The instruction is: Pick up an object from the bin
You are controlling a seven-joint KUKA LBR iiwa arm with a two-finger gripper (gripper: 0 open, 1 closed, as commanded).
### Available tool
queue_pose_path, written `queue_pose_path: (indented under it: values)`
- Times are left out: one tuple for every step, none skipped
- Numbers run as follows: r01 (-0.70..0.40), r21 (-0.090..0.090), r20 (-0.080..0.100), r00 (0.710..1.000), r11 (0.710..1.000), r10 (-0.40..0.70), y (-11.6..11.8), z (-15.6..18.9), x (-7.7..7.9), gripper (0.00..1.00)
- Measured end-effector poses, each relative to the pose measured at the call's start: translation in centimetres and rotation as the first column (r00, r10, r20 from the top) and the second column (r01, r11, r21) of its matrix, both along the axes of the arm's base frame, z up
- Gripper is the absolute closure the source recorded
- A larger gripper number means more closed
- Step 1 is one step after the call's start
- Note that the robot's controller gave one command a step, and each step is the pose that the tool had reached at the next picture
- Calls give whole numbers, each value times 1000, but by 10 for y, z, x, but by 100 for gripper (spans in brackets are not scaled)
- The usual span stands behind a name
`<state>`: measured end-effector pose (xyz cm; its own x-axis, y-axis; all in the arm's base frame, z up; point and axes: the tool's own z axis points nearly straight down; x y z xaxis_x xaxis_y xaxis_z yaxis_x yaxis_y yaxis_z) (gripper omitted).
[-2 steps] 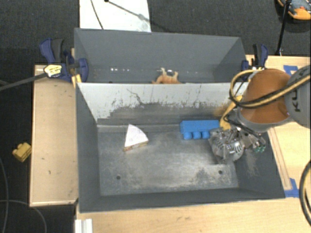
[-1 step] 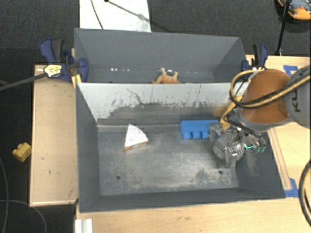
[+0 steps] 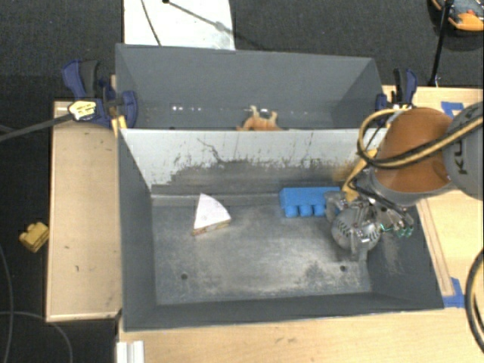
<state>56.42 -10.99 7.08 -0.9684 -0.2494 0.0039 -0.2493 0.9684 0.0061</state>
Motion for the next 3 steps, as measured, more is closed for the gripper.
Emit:
queue_pose_path:
  values:
    - [-58, -6, 8, 998, 998, 58, 16, 4, -8, 0]
    - [-132, 4, 2, 991, 991, 132, -4, 5, 13, 0]
    - [-193, -2, 13, 981, 981, 193, -38, 30, 14, 100]
